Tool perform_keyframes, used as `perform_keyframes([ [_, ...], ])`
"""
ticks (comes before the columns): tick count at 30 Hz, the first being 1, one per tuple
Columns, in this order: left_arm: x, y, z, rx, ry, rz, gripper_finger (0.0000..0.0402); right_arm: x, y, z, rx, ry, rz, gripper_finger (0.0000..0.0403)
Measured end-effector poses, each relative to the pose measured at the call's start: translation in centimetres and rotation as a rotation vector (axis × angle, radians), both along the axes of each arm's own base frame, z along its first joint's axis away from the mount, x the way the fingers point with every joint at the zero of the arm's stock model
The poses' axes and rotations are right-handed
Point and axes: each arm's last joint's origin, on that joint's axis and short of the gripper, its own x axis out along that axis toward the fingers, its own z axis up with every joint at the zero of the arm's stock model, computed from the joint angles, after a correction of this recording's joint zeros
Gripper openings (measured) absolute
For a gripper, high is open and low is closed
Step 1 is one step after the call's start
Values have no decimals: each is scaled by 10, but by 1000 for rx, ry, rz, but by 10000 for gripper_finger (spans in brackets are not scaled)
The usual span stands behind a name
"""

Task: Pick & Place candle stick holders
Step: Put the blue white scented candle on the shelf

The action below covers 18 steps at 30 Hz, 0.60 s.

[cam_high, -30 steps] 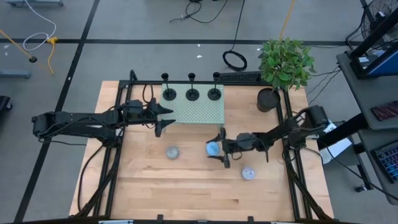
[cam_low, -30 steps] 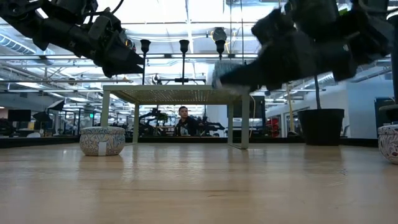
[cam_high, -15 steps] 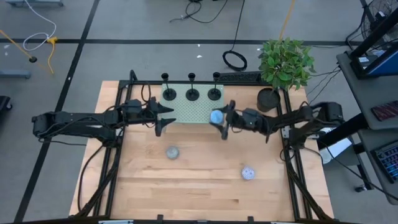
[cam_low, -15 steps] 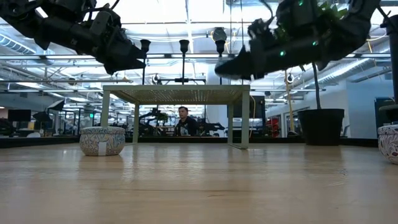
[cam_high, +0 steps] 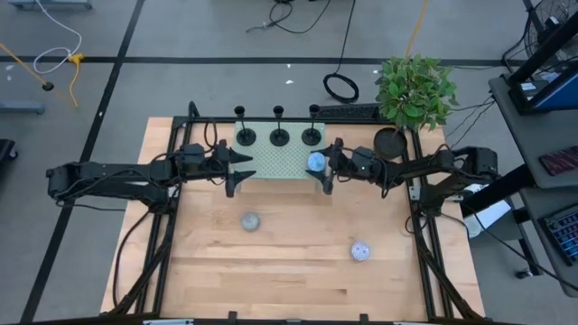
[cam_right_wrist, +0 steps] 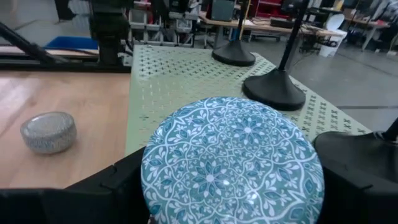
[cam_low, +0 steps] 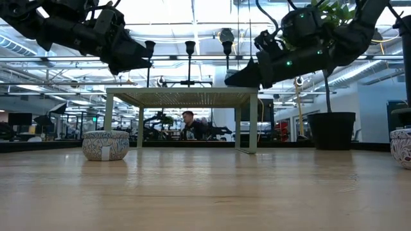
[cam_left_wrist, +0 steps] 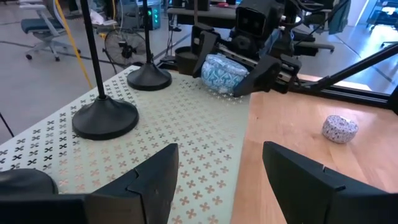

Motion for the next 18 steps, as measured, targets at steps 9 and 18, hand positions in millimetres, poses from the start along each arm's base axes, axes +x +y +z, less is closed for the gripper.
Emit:
perform_keyframes([
  [9, 0, 0, 0, 27, 7, -6, 241, -2, -9, 0, -1, -4, -32, 310],
  [18, 0, 0, 0, 27, 7, -6, 241, -2, -7, 3, -11, -24, 27, 346],
])
